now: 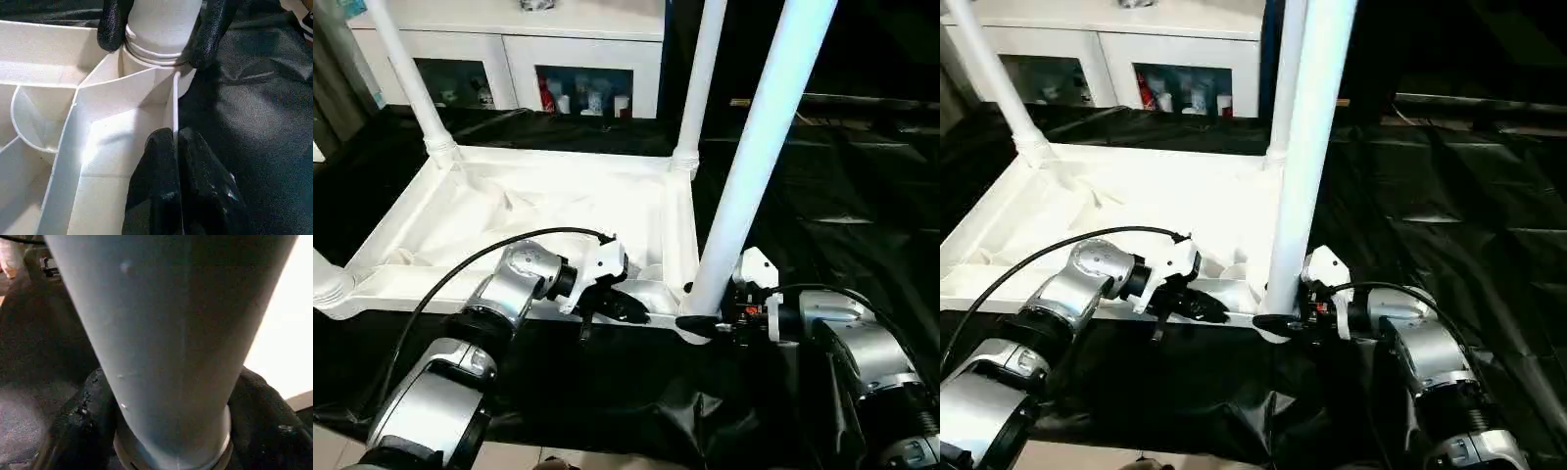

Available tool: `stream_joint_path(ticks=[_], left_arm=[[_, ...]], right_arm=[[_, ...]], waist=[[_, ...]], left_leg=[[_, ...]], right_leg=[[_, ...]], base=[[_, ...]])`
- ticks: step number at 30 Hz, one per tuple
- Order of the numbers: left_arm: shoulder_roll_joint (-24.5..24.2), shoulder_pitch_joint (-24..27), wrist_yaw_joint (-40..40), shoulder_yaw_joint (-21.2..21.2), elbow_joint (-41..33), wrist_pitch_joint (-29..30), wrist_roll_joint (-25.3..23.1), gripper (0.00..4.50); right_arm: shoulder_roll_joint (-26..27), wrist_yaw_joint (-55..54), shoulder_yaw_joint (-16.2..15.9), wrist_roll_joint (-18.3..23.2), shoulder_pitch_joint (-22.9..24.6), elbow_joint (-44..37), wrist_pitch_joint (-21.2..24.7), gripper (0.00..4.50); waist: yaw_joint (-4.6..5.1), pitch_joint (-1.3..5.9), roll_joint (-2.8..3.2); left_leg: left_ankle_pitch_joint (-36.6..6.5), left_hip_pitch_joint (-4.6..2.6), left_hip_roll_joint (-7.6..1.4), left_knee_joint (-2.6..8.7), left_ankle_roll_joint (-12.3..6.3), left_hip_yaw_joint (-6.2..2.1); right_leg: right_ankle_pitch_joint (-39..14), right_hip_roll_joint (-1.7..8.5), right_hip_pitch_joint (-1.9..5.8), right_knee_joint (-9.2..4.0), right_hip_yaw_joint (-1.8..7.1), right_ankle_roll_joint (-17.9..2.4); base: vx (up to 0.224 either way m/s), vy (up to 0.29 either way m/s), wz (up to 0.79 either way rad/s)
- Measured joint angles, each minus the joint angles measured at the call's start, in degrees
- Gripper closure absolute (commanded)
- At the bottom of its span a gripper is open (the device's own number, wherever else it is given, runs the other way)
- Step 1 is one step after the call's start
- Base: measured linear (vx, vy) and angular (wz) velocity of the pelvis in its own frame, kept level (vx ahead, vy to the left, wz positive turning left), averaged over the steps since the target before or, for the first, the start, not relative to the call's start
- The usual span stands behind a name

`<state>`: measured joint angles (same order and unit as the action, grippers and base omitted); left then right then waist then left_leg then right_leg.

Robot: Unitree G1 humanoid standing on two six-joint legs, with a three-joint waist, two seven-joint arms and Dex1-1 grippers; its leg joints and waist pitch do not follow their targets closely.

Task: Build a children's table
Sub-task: Rotate leg to tighten

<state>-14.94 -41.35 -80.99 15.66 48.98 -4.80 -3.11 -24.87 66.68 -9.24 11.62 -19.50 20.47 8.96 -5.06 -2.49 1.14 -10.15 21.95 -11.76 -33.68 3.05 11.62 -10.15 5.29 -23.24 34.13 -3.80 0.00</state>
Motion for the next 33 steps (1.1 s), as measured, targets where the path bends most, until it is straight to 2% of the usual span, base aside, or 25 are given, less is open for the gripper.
stream_joint_path(ticks=[5, 7, 9, 11, 14, 17, 18, 20, 25, 33], left_arm=[[0.61, 0.06, 4.50, -0.32, 0.18, -0.18, -0.13, 4.50], [2.51, -1.37, 12.24, -1.25, 2.79, -0.41, -1.67, 4.50], [5.27, -3.50, 20.24, -1.88, 5.96, 0.63, -3.14, 4.50], [7.43, -3.93, 24.48, -1.92, 6.80, 1.49, -3.42, 4.50], [9.14, -4.38, 28.21, -1.91, 7.75, 2.27, -3.85, 4.50], [11.23, -5.59, 32.75, -2.34, 9.70, 3.31, -4.26, 4.50], [11.91, -5.83, 33.50, -2.51, 10.28, 3.36, -4.38, 4.50], [12.40, -6.03, 33.89, -2.58, 10.71, 3.35, -4.48, 4.50], [12.41, -6.16, 33.53, -2.76, 10.91, 3.10, -4.52, 4.50], [7.70, -5.09, 20.04, -1.52, 8.78, -0.03, -3.39, 4.50]], right_arm=[[2.63, -6.24, 1.94, -0.33, 0.46, 0.68, 0.32, 1.85], [6.78, -16.35, 4.34, -1.73, -0.69, 3.51, 0.39, 1.86], [11.12, -28.49, 6.65, -3.38, -3.16, 6.71, 1.16, 1.86], [12.52, -34.51, 7.68, -3.87, -4.39, 8.02, 1.95, 1.86], [14.78, -39.41, 8.80, -4.08, -5.16, 9.68, 2.15, 1.86], [17.39, -45.55, 10.03, -5.30, -7.22, 12.33, 1.06, 1.86], [17.50, -46.31, 10.28, -5.49, -7.32, 13.01, 0.17, 1.51], [17.54, -46.37, 10.56, -5.76, -7.31, 13.52, -0.63, 1.17], [17.05, -44.00, 10.52, -5.77, -7.19, 13.43, -1.28, 0.82], [5.12, -19.69, 5.43, -4.31, -2.67, 7.57, -3.09, 0.82]], waist=[[0.19, 0.02, -0.05], [0.59, 0.04, -0.20], [1.49, 0.02, -0.23], [1.87, 0.02, -0.23], [1.91, 0.06, -0.19], [1.89, 0.06, -0.19], [1.87, 0.09, -0.15], [1.79, 0.13, -0.07], [1.76, 0.13, -0.07], [1.48, 0.09, 0.00]], left_leg=[[0.00, -0.03, -0.01, -0.05, 0.00, 0.00], [0.01, -0.16, 0.00, -0.09, 0.01, -0.01], [0.08, -0.19, 0.06, -0.09, 0.13, -0.02], [0.08, -0.23, 0.16, -0.09, 0.13, -0.02], [0.07, -0.59, 0.22, 0.04, 0.12, -0.03], [0.08, -0.64, 0.21, 0.10, 0.13, -0.08], [0.08, -0.65, 0.23, 0.09, 0.13, -0.08], [0.08, -0.69, 0.24, 0.09, 0.13, -0.08], [0.07, -0.66, 0.24, 0.11, 0.12, -0.08], [0.08, -0.58, 0.20, 0.37, 0.13, -0.10]], right_leg=[[0.01, 0.00, 0.02, 0.03, 0.00, -0.01], [0.04, 0.00, 0.11, 0.03, 0.01, -0.05], [-0.09, 0.05, 0.11, -0.08, 0.03, 0.15], [-0.11, 0.08, 0.16, -0.16, 0.13, 0.19], [-0.12, 0.09, 0.44, -0.16, 0.17, 0.20], [-0.12, 0.07, 0.49, -0.15, 0.13, 0.22], [-0.14, 0.08, 0.53, -0.18, 0.14, 0.24], [-0.14, 0.08, 0.60, -0.21, 0.16, 0.25], [-0.14, 0.08, 0.59, -0.22, 0.16, 0.24], [-0.04, 0.06, 0.44, -0.12, 0.07, 0.07]], base=[[0.000, 0.000, 0.00], [0.000, 0.000, 0.00], [0.000, 0.000, 0.00], [0.000, 0.000, 0.00], [0.000, 0.000, 0.00], [0.000, 0.000, 0.00], [0.000, 0.000, 0.00], [0.000, 0.000, 0.00], [0.000, 0.000, 0.00], [0.000, 0.000, 0.00]])
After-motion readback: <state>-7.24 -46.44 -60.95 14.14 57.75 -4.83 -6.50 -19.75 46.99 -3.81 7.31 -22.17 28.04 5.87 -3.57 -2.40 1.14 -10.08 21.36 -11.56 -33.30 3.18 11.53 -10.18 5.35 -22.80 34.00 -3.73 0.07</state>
